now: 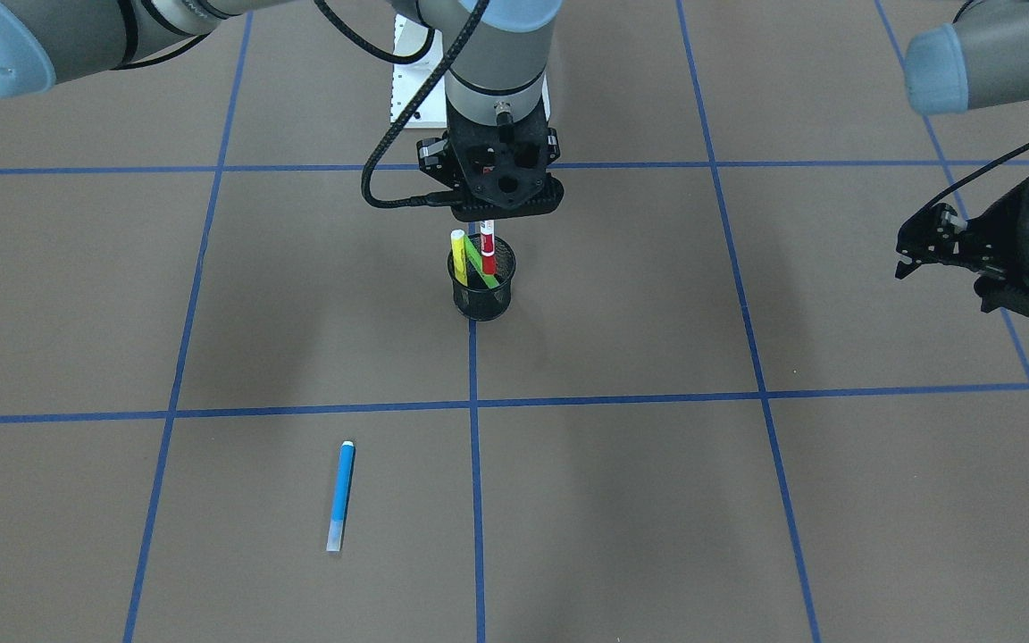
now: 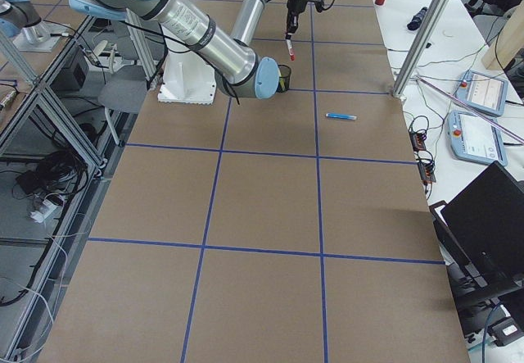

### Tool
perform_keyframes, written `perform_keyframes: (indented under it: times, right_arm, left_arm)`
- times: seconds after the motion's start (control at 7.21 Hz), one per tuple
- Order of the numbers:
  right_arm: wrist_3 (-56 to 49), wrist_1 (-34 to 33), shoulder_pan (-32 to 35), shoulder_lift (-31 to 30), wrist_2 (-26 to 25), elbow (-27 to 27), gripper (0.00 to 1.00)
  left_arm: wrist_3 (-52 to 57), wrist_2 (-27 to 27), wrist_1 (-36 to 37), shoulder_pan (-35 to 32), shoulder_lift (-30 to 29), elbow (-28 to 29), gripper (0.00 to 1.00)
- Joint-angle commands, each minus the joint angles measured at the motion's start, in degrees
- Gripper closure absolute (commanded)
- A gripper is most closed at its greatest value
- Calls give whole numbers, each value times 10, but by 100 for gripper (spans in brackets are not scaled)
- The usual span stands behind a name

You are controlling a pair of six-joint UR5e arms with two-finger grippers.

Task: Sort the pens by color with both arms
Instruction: 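Carry the red marker farther from the robot toward the blue pen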

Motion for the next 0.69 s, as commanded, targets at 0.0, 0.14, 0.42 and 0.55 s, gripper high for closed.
perform_keyframes:
  times: [0.0, 0.14, 0.42, 0.55]
  right_arm:
    - [19, 38, 17, -9, -68, -1, 100]
    - [44, 96, 17, -36, -119, -1, 100]
    - [72, 219, 16, -99, -199, -6, 100]
    - [106, 263, 12, -119, -235, -14, 100]
  left_arm:
    - [-1, -10, 0, 0, 0, 0, 1]
    - [-17, -16, -1, 1, -2, -4, 1]
    - [-22, -17, -2, 1, -5, -8, 1]
    - [-23, -17, -2, 1, -6, -10, 1]
